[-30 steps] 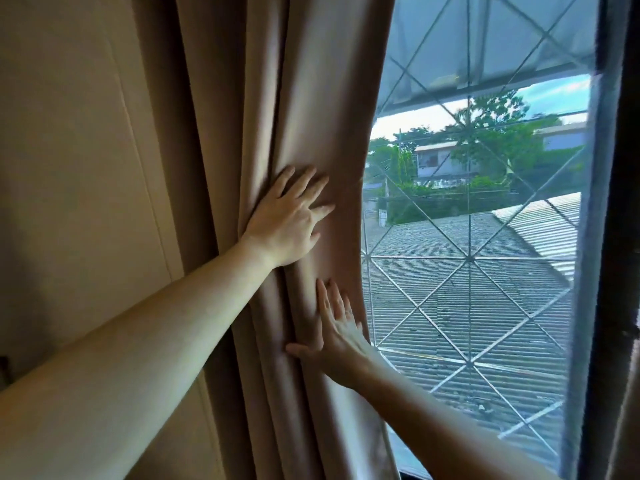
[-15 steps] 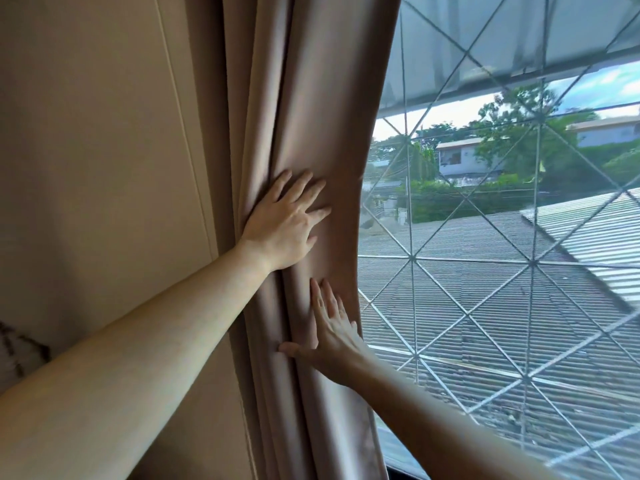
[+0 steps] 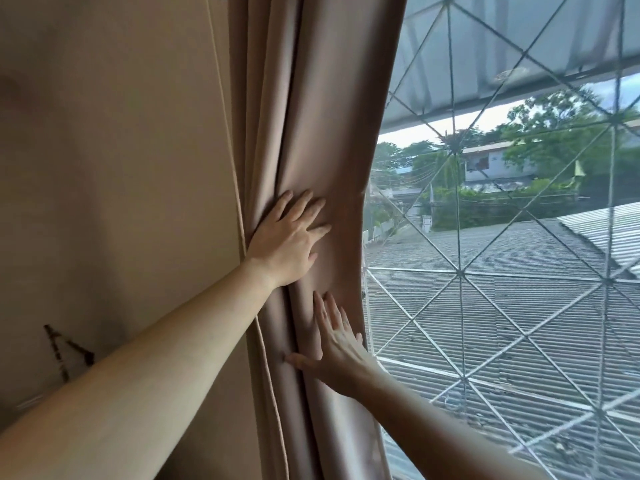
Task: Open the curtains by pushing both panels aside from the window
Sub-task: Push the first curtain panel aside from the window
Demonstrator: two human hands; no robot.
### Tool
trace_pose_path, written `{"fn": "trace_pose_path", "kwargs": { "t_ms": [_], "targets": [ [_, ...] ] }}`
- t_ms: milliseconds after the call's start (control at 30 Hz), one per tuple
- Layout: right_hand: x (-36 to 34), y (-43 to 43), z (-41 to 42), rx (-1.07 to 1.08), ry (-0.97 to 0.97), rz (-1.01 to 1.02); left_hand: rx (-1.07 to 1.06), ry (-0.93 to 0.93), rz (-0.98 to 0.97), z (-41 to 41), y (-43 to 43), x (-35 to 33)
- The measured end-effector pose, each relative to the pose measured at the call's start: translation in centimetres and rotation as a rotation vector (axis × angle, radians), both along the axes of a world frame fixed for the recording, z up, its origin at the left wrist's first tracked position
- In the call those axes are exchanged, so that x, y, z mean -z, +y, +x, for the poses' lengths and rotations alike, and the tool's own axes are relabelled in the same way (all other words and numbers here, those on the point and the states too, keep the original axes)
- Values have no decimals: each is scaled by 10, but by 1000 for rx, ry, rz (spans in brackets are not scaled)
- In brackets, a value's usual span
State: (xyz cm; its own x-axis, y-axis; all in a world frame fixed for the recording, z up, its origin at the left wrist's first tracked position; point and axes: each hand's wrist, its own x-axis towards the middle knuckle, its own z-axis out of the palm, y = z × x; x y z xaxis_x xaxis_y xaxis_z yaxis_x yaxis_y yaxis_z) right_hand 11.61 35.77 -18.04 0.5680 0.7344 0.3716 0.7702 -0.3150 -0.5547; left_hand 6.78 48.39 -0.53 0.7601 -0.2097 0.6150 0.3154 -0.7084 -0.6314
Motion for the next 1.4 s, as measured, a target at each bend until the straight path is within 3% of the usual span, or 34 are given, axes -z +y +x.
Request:
{"fn": "trace_pose_path", "kwargs": {
  "t_ms": [700, 1400],
  "targets": [
    [2, 24, -1, 18, -83, -32, 9, -24, 4, -7, 26, 6],
    [21, -120, -4, 171, -163, -171, 178, -58, -103, -16, -87, 21]
  ]
}}
